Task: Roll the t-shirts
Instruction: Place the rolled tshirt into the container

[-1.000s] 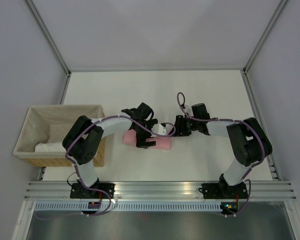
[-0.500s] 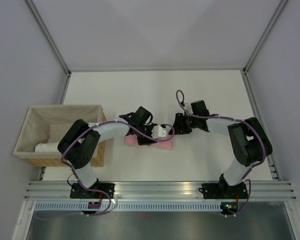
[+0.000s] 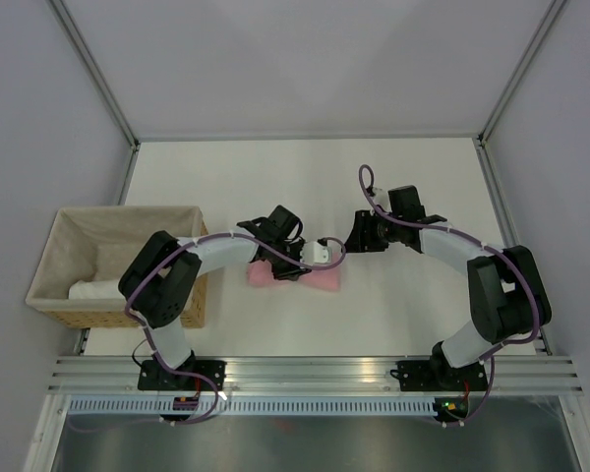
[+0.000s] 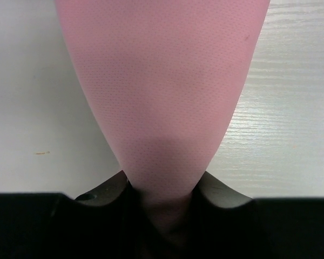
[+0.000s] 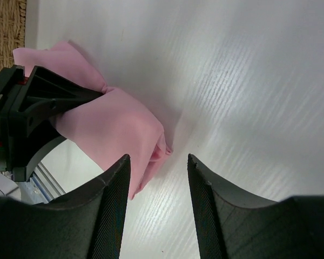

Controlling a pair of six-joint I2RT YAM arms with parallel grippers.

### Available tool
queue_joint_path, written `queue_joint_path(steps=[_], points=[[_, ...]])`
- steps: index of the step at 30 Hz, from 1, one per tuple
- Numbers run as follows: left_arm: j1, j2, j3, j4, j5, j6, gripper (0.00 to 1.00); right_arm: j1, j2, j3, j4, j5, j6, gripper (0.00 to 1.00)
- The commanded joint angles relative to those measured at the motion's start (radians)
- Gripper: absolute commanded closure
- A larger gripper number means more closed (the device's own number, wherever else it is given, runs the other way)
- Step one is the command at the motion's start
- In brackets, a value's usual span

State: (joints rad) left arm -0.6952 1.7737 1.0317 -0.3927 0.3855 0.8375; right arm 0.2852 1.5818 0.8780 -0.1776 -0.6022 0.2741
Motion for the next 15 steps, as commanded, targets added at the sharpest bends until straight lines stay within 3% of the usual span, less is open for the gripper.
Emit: queue_joint_path(steps=[1,15], points=[[0.038,0.056,0.002,-0.133,-0.043,-0.103,0.98,-0.018,-0.031,0.021,-0.026,0.018,-0.026,0.47],[0.189,0.004,0.188,-0.222,-0.039,-0.158,0.98,-0.034,-0.032,0.026,-0.033,0.030,-0.038,0.47]])
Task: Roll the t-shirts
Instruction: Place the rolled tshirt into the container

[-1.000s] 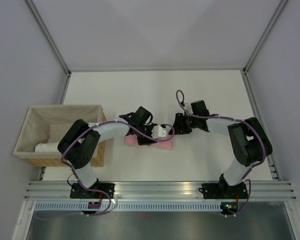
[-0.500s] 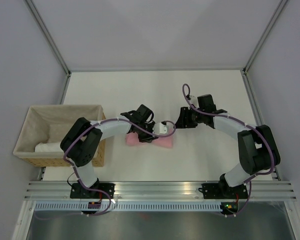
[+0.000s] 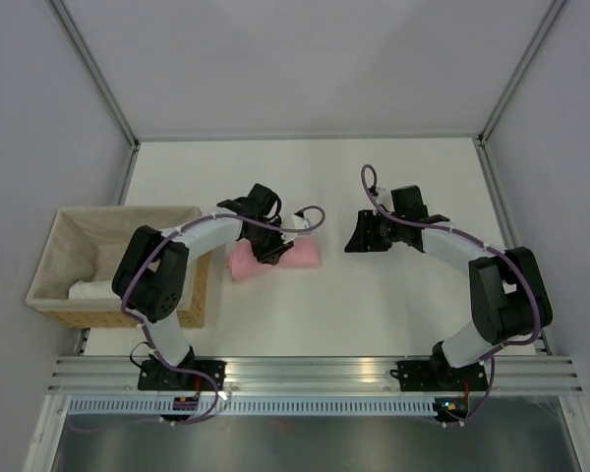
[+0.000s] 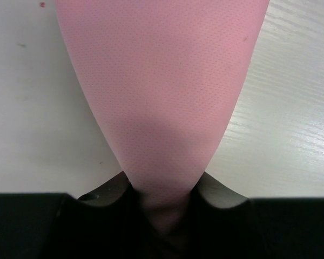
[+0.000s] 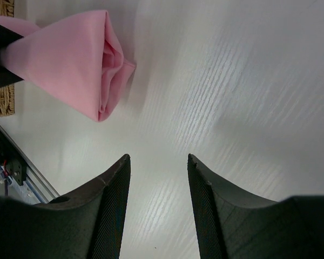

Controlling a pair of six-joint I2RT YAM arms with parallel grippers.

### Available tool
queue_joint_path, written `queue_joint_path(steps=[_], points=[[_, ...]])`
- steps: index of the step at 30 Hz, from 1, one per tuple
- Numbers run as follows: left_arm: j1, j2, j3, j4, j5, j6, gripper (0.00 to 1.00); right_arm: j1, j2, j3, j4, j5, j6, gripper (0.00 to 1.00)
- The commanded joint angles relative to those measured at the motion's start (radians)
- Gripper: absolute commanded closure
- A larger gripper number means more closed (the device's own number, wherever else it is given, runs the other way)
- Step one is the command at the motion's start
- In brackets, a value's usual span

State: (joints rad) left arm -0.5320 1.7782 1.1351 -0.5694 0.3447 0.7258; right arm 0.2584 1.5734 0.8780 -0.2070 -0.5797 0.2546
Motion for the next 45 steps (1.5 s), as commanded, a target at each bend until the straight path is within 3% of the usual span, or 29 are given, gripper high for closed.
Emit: queue_joint_path(steps=[1,8,20,28,34,40,45], points=[[0.032,0.001,0.110,-0.050,0.004,-0.057,0.98,-0.008,-0.020,0.029,-0.005,0.007,-0.020,0.47],[0.081,0.012,0.210,-0.106,0.025,-0.114,0.98,-0.010,-0.006,0.041,-0.011,0.006,-0.026,0.47],[0.135,-0.011,0.330,-0.155,-0.029,-0.060,0.98,-0.011,0.025,0.055,-0.006,0.000,-0.035,0.47],[0.190,-0.190,0.308,-0.187,-0.105,0.141,0.98,-0.013,0.028,0.176,-0.012,-0.002,-0.095,0.48],[0.280,-0.288,0.339,-0.236,-0.133,0.081,0.98,-0.011,0.085,0.311,-0.012,-0.032,-0.094,0.47],[0.406,-0.408,0.284,-0.274,-0.064,0.216,0.98,-0.008,0.138,0.390,-0.034,-0.074,-0.100,0.47],[0.579,-0.424,0.322,-0.374,-0.036,0.311,0.98,-0.002,0.154,0.423,-0.028,-0.072,-0.112,0.47]])
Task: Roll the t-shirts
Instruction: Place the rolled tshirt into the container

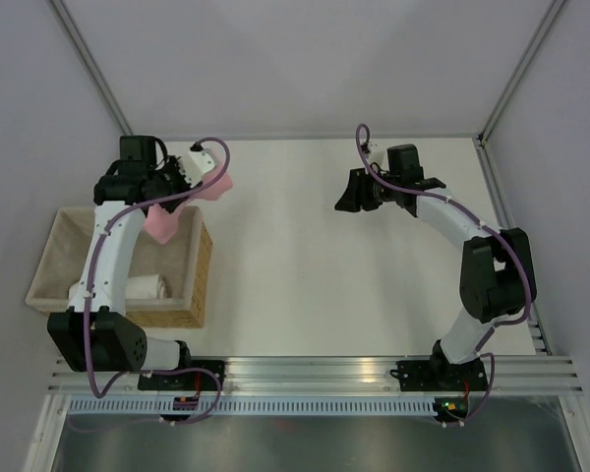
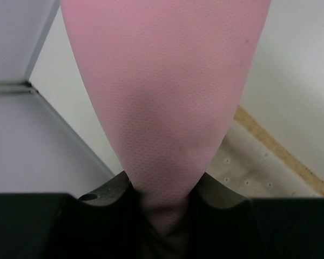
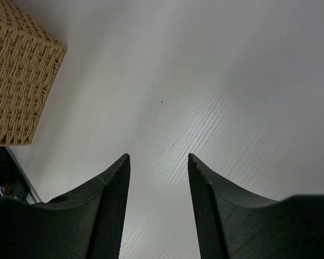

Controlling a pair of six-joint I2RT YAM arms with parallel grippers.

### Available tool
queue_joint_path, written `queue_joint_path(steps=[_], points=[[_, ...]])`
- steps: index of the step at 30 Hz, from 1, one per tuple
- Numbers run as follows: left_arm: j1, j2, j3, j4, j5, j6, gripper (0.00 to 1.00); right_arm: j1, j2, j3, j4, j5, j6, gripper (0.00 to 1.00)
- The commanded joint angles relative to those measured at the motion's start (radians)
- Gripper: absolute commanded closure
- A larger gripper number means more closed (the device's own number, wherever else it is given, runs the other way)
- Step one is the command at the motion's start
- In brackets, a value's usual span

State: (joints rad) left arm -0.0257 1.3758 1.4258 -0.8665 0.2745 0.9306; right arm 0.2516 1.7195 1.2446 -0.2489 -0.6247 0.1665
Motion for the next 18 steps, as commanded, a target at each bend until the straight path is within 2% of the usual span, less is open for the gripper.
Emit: queue_joint_path(steps=[1,4,8,12,15,18], points=[[0.108,-0.021,0.044,-0.097,0.037,0.106,0.98,0.005,0.012,0.067,0.020,-0.032,-0.025,0.46],[0.180,-0.044,0.056,-0.152,0.078,0.164,0.98,0.005,0.032,0.090,0.025,-0.041,-0.033,0.46],[0.259,-0.113,-0.085,-0.172,0.062,0.318,0.98,0.005,0.096,0.134,-0.001,-0.055,-0.062,0.46],[0.372,-0.075,-0.053,-0.257,0.089,0.401,0.98,0.006,0.146,0.193,-0.029,-0.070,-0.059,0.46],[0.487,-0.050,0.002,-0.348,0.120,0.531,0.98,0.006,0.155,0.205,-0.029,-0.061,-0.058,0.46],[0.573,-0.056,-0.033,-0.391,0.101,0.718,0.98,0.008,0.157,0.205,-0.024,-0.052,-0.051,0.46]])
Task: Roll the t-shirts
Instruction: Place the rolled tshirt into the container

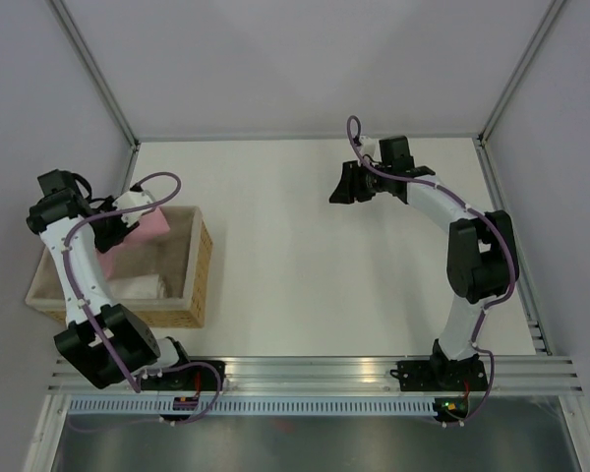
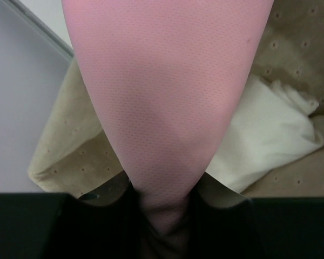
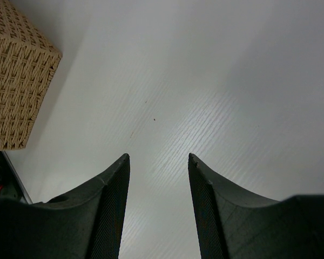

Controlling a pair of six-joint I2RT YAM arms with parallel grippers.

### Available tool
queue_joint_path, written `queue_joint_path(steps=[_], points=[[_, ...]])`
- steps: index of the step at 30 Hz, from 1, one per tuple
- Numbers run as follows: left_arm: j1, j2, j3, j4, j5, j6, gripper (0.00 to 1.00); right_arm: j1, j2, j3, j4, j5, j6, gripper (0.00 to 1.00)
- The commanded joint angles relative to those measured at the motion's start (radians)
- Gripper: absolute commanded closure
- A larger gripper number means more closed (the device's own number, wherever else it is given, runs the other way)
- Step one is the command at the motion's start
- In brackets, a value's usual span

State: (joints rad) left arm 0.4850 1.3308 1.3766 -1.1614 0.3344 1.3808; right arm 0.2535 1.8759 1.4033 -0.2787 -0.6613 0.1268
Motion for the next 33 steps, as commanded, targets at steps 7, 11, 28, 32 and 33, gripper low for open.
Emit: queue_joint_path(steps=[7,11,28,32,33], points=[[0.075,0.075,-0.030,-0.020,0.043,0.071,0.98,0.027,-0.018,0.043,-0.027,0.009,-0.013,0.46],[0.121,0.032,-0.103,-0.003,0.150,0.150,0.98,0.027,-0.047,0.014,-0.040,0.025,-0.032,0.46],[0.096,0.053,-0.267,0.173,0.167,0.560,0.98,0.062,-0.064,0.010,-0.088,0.081,-0.016,0.46],[0.092,0.085,-0.263,0.209,0.163,0.601,0.98,0.072,-0.073,0.003,-0.109,0.097,-0.021,0.46],[0.092,0.093,-0.260,0.212,0.161,0.609,0.98,0.072,-0.075,0.005,-0.114,0.101,-0.024,0.46]])
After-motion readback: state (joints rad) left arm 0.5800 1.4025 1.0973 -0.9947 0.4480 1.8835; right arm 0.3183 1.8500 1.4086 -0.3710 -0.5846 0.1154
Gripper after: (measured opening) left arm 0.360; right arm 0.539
